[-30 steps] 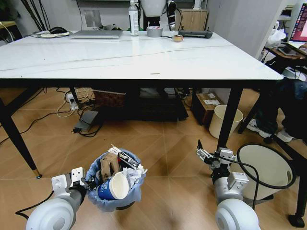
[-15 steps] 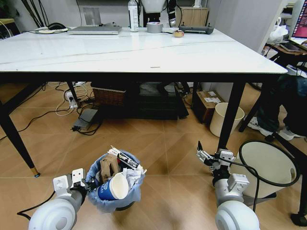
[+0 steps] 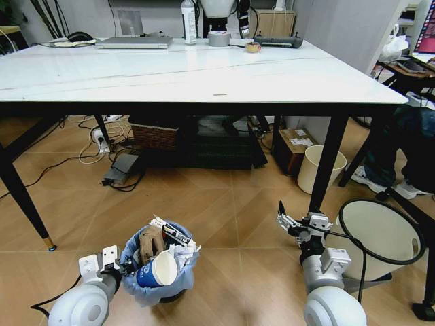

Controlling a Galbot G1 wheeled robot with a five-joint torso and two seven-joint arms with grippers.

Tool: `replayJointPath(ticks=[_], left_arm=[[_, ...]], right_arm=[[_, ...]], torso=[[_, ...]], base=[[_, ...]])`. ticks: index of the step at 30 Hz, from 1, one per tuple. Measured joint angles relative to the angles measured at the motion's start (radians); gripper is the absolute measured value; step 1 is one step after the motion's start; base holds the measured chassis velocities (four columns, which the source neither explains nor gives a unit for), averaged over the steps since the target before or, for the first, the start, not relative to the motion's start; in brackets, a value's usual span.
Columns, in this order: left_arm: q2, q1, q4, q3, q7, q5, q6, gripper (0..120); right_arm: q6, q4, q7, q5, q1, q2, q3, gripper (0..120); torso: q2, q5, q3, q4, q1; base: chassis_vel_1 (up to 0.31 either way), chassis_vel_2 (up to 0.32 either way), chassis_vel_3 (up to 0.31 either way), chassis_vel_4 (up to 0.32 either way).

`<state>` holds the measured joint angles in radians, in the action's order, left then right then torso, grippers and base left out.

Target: Pick up the trash bin and place the trash from the table into it.

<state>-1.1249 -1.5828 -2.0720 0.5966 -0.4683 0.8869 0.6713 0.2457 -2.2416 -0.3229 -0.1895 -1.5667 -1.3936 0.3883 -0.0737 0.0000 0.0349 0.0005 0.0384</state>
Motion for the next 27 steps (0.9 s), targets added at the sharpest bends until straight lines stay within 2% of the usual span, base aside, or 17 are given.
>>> replayJointPath(ticks=[15,27], left_arm=[[-0.014,0.016,0.081,-0.004,0.062,-0.041,-0.022,0],[-0.017,0.016,0.098,-0.002,0.065,-0.04,-0.027,0]], right_arm=[[0.0,0.005,0.008,0.002,0.001,0.009,0.002,100],[-0.002,0.003,0.009,0.005,-0.004,0.009,0.004,100]], torso=[[-0.004,0.0,0.003,0.0,0.001],[-0.005,0.0,0.005,0.0,0.001]], base=[[0.0,0.0,0.0,0.0],[0.0,0.0,0.0,0.0]])
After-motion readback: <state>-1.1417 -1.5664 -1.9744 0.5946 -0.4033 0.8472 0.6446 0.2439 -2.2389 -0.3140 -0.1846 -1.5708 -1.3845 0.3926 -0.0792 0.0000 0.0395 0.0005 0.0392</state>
